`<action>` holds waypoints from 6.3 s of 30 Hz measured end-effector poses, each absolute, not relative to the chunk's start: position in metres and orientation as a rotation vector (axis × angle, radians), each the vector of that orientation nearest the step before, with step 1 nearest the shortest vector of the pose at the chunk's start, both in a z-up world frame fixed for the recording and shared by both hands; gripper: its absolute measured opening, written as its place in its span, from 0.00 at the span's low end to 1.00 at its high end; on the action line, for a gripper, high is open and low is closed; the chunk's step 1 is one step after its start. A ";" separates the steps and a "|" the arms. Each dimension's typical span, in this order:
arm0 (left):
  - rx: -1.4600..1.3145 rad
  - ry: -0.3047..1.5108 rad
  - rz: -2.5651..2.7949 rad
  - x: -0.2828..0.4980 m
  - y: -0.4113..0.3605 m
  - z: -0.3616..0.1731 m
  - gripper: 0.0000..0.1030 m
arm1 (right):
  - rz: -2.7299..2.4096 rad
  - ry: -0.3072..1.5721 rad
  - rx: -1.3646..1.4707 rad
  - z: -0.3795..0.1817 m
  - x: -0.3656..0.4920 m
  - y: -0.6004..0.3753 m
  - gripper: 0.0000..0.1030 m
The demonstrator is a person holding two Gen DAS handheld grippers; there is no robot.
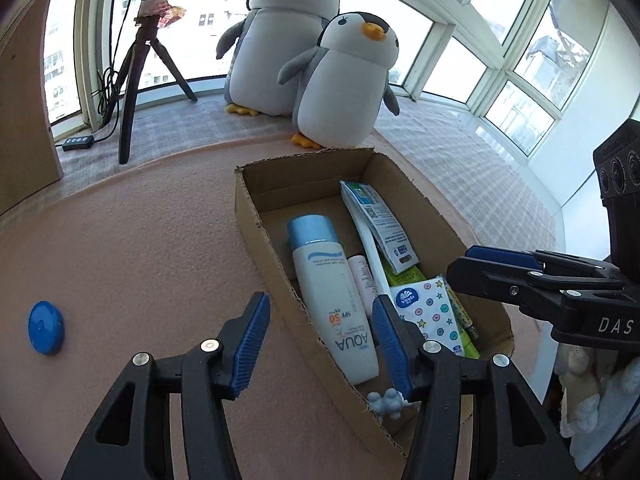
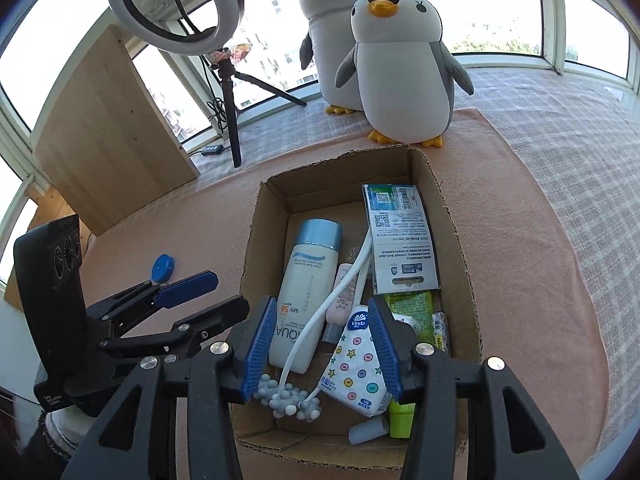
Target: Organize objects
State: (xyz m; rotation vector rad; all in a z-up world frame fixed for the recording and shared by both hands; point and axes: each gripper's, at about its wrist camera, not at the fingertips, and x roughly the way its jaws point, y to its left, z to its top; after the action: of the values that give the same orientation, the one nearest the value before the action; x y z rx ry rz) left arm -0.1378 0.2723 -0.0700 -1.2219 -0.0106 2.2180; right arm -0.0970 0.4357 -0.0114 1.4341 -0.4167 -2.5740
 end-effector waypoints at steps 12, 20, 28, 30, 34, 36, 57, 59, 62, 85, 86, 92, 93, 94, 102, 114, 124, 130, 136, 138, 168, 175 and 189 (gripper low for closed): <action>-1.390 -0.066 2.404 -0.173 0.157 -0.085 0.55 | -2.503 -0.300 1.432 -0.005 -0.059 0.374 0.42; -1.520 -0.257 2.512 -0.230 0.080 -0.109 0.55 | -2.455 -0.291 1.459 -0.012 -0.044 0.343 0.42; -1.593 -0.229 2.536 -0.262 0.063 -0.130 0.38 | -2.455 -0.287 1.509 -0.018 -0.035 0.342 0.42; -1.610 -0.207 2.523 -0.264 0.064 -0.136 0.34 | -2.460 -0.292 1.516 -0.018 -0.035 0.344 0.42; -1.597 -0.191 2.507 -0.260 0.068 -0.140 0.24 | -2.458 -0.302 1.521 -0.019 -0.036 0.343 0.42; -1.587 -0.187 2.501 -0.252 0.071 -0.141 0.23 | -2.451 -0.300 1.519 -0.019 -0.037 0.340 0.42; -1.488 -0.217 2.438 -0.087 0.075 -0.136 0.27 | -2.319 -0.253 1.520 -0.039 -0.041 0.273 0.42; -1.445 -0.197 2.473 -0.074 0.067 -0.127 0.37 | -2.307 -0.254 1.524 -0.043 -0.042 0.268 0.42; -1.408 -0.157 2.474 -0.059 0.054 -0.116 0.45 | -2.276 -0.252 1.540 -0.051 -0.047 0.258 0.43; -1.474 -0.092 2.248 -0.046 0.061 -0.130 0.49 | -2.069 -0.167 1.696 -0.109 -0.078 0.186 0.33; -1.474 -0.093 2.245 -0.046 0.061 -0.131 0.49 | -2.066 -0.169 1.696 -0.109 -0.079 0.185 0.33; -1.471 -0.093 2.250 -0.049 0.063 -0.133 0.47 | -2.034 -0.190 1.693 -0.110 -0.085 0.182 0.26; -1.470 -0.092 2.251 -0.049 0.062 -0.133 0.46 | -2.025 -0.190 1.691 -0.110 -0.086 0.180 0.24; -1.469 -0.089 2.254 -0.050 0.062 -0.133 0.44 | -2.016 -0.189 1.688 -0.110 -0.086 0.179 0.21; -1.461 -0.068 2.267 -0.053 0.065 -0.128 0.41 | -2.036 -0.179 1.664 -0.104 -0.086 0.181 0.17; -1.307 -0.028 2.277 -0.068 0.113 -0.081 0.41 | -2.203 -0.249 1.536 -0.051 -0.092 0.241 0.17; -1.156 0.064 2.251 -0.101 0.203 -0.038 0.40 | -2.377 -0.283 1.438 -0.005 -0.114 0.326 0.17; -1.103 0.074 2.250 -0.129 0.257 -0.028 0.40 | -2.455 -0.298 1.409 0.006 -0.138 0.371 0.17; -1.088 0.068 2.258 -0.158 0.297 -0.028 0.39 | -2.487 -0.303 1.402 0.006 -0.163 0.402 0.17; -1.092 0.069 2.259 -0.166 0.307 -0.030 0.39 | -2.493 -0.303 1.404 0.004 -0.170 0.410 0.17; -1.151 0.119 2.285 -0.202 0.335 -0.053 0.66 | -2.569 -0.355 1.444 -0.016 -0.186 0.456 0.53; -1.151 0.107 2.306 -0.187 0.309 -0.046 0.67 | -2.590 -0.359 1.440 -0.014 -0.168 0.446 0.54; -1.191 0.053 2.388 -0.131 0.209 -0.032 0.77 | -2.599 -0.300 1.451 -0.019 -0.108 0.385 0.59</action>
State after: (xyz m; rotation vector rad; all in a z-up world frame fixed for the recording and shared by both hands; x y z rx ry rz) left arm -0.1310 0.2094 -0.0322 -1.1909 0.0532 2.3881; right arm -0.1083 0.3854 -0.0193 1.4511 -0.2999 -2.5993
